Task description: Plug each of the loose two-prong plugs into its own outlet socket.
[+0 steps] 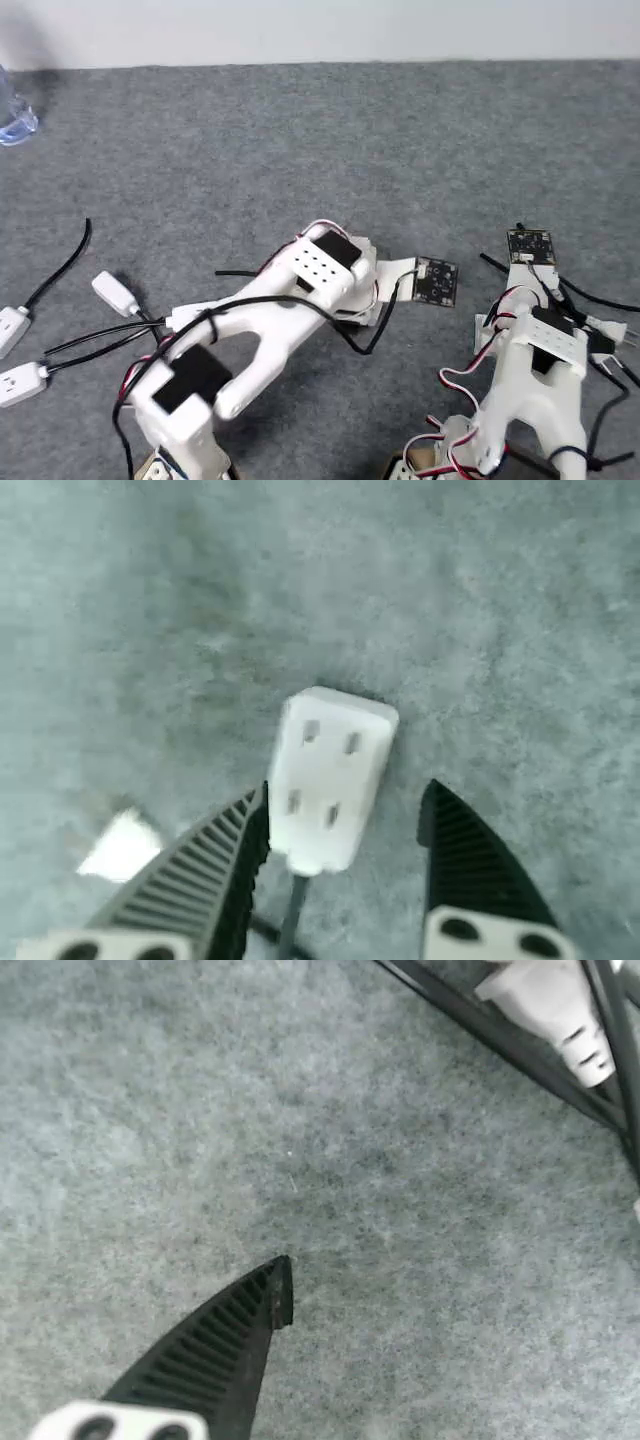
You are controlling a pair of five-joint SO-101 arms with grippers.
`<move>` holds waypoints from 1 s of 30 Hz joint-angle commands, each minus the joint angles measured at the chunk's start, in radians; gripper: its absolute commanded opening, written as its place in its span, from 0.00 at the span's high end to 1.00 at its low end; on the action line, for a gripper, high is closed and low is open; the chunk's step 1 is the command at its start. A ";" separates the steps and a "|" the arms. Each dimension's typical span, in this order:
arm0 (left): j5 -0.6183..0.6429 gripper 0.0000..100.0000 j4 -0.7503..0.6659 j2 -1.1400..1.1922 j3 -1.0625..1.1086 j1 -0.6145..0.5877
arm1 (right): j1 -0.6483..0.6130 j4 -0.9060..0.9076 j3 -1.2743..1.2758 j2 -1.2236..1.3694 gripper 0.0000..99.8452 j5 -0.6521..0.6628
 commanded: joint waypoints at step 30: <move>0.216 0.99 0.213 -0.018 -0.206 0.017 | -0.012 -0.010 -0.021 -0.012 0.36 0.015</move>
